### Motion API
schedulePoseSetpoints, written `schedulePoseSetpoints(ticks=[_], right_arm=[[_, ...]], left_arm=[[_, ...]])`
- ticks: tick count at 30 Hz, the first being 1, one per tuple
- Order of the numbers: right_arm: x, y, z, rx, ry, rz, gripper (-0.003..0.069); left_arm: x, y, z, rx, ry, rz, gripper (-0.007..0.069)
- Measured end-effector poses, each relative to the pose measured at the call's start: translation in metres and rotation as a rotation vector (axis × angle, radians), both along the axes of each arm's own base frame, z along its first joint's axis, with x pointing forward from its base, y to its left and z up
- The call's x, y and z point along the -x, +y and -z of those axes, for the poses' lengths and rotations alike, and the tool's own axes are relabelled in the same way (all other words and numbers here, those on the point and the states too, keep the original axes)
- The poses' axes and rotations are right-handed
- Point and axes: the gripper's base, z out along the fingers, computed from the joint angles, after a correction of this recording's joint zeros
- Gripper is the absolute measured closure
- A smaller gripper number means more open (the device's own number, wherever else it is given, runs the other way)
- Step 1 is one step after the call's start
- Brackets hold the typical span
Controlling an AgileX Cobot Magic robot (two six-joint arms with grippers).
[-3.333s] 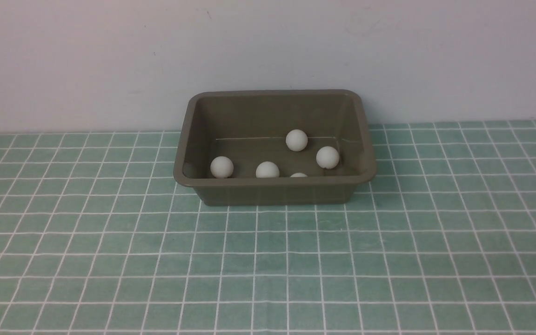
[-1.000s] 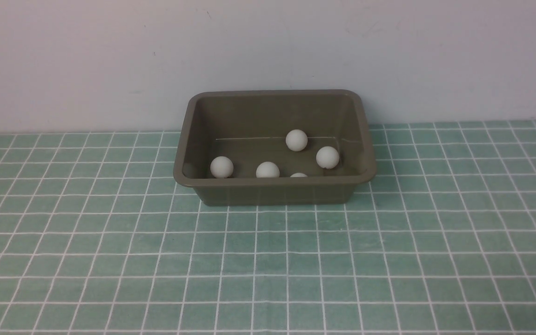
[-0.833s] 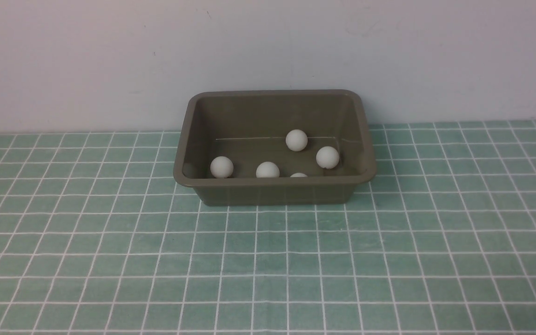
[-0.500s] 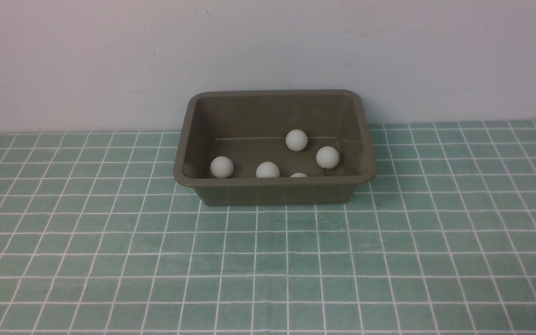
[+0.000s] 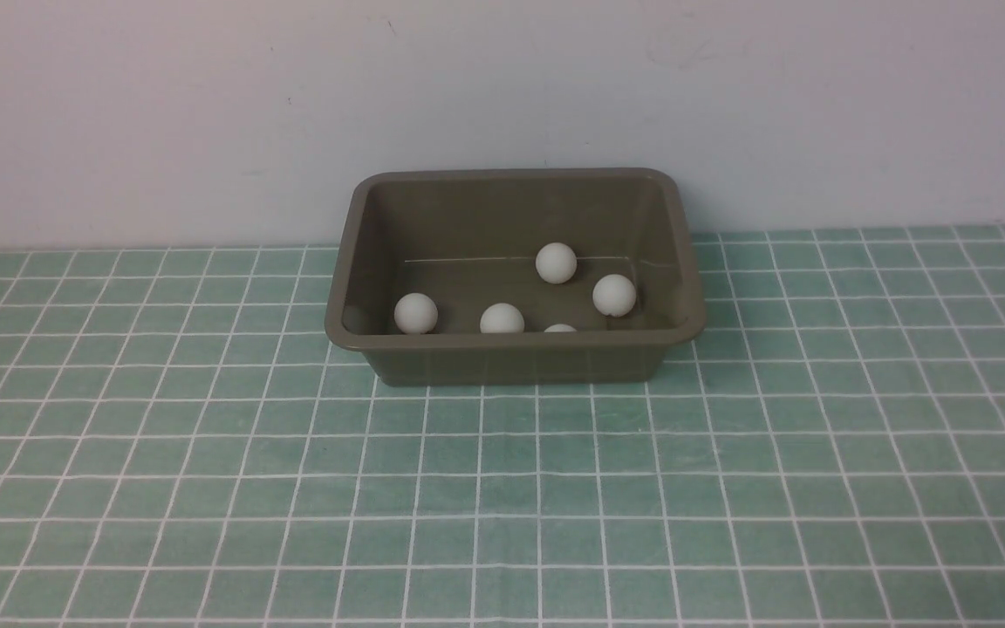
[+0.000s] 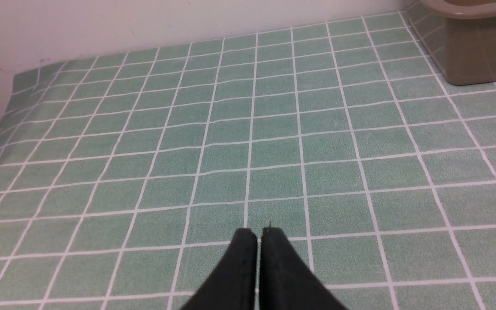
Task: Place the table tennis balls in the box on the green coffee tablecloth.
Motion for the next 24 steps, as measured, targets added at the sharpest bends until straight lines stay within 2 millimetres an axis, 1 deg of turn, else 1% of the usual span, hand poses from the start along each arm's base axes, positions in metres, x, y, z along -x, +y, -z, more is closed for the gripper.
schedulePoseSetpoints(ticks=[24], right_arm=[[0.0003,0.0004,0.0011,0.013,0.015,-0.006,0.0676]], left_arm=[[0.0000,0.0000,0.0000,0.000,0.000,0.000,0.0629]])
